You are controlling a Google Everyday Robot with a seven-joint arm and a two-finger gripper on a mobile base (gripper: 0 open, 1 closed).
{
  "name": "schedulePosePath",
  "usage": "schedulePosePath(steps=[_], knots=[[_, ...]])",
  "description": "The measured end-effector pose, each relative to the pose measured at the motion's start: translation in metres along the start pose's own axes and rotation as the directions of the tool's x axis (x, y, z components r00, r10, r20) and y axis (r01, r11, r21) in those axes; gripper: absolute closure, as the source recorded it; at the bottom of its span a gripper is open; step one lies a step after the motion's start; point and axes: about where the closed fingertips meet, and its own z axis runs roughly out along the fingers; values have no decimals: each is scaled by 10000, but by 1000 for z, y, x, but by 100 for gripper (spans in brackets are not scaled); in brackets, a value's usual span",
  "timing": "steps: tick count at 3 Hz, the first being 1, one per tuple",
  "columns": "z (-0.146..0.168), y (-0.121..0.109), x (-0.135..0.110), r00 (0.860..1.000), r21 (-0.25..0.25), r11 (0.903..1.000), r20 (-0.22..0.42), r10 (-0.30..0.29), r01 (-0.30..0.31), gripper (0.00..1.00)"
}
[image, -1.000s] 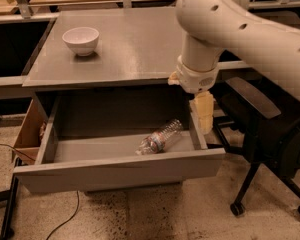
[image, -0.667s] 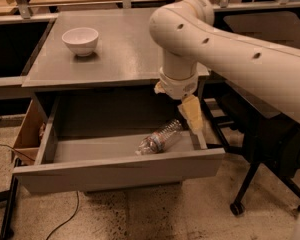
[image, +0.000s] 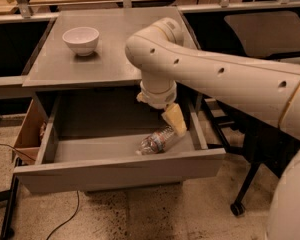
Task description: Pick water bottle from top drawer and place on counter
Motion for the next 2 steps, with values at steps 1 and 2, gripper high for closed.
schedulePosePath(steps=[1, 2], knots=[[20, -17, -9, 9999, 1016, 9948, -137, -78, 92, 0], [39, -31, -12, 9998, 1902, 9817, -192, 73, -35, 0]])
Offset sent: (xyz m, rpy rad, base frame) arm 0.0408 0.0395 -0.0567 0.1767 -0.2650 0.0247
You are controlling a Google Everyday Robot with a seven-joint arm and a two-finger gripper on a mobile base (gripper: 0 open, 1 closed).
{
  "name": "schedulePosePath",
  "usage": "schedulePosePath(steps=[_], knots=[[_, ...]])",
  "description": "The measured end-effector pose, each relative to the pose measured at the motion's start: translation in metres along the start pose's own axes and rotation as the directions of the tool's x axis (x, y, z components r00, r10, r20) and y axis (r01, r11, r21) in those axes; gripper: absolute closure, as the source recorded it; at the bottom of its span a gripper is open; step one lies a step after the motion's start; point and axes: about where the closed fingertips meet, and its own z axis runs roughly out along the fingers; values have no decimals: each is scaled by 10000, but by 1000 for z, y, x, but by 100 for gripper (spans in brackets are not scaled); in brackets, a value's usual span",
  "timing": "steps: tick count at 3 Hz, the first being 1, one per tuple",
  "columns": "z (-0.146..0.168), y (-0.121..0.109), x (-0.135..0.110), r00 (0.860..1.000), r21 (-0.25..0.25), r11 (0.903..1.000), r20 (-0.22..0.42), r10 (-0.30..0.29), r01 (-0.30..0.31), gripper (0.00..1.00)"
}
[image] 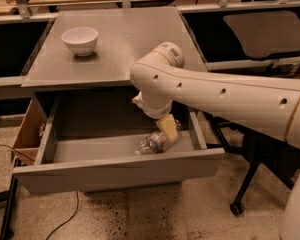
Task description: Pick water bottle from top drawer and place on counter
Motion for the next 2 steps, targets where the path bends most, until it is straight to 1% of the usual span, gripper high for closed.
schedulePosePath(steps=[1, 2], knots=[[21, -5, 0, 9999, 409, 9991, 128, 81, -86, 0], [41, -1, 4, 9992, 481, 9987, 360, 177, -195, 0]])
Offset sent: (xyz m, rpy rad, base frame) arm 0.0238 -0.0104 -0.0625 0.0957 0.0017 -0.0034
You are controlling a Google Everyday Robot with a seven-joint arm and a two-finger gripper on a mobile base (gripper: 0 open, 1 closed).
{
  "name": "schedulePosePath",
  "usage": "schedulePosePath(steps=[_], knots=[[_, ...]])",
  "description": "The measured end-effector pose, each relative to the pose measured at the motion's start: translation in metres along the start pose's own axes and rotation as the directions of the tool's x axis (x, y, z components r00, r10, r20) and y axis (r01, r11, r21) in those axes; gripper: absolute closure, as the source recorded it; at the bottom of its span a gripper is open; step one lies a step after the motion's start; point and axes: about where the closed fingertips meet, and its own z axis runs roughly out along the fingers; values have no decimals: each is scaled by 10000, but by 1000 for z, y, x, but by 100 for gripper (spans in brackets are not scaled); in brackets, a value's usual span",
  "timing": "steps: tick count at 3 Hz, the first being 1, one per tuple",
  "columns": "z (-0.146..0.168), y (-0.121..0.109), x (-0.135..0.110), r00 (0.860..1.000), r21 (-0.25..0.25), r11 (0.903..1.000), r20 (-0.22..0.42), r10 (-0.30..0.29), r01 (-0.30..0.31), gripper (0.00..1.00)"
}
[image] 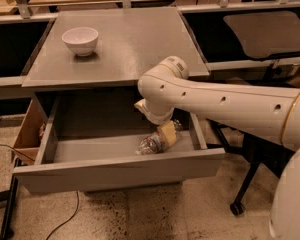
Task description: Pick water bottle from top drawer and place on counter
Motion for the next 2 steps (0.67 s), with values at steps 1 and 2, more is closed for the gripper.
schedulePosePath(steps=[1, 2], knots=[[20, 10, 5, 9993, -143, 9999, 365, 25, -20, 0], [32, 17, 8, 9966, -510, 9987, 828, 46, -4, 0]])
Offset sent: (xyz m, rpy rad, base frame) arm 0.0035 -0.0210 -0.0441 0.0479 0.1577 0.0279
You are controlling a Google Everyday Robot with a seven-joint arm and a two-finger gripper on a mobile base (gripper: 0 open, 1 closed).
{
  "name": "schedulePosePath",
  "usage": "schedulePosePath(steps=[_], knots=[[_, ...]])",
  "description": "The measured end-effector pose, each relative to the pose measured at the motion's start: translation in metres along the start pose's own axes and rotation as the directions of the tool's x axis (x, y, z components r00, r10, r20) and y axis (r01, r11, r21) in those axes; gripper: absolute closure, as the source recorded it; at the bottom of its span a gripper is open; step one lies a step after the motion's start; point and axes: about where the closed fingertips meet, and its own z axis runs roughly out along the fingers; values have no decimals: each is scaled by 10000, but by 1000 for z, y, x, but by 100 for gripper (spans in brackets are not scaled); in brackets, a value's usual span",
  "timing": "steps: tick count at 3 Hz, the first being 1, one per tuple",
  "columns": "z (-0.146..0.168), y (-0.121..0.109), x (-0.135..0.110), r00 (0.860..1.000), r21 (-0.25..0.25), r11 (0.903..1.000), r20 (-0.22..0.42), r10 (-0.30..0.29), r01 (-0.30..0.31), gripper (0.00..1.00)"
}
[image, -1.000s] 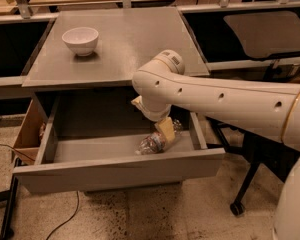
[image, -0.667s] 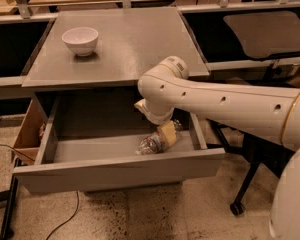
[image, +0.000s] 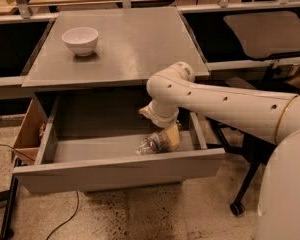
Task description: Pick water bottle from top drawer and place on counter
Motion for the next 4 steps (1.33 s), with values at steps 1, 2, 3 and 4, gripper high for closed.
schedulePosePath(steps=[1, 2, 3, 4], knots=[[11, 8, 6, 9983, -531, 9986, 578, 81, -50, 18], [2, 14, 16, 9920, -898, 9946, 1098, 616, -518, 51], [-21, 18, 23, 9874, -811, 9922, 1191, 1040, -947, 72], [-61, 29, 26, 9750, -514, 9828, 1264, 1828, -1776, 95]])
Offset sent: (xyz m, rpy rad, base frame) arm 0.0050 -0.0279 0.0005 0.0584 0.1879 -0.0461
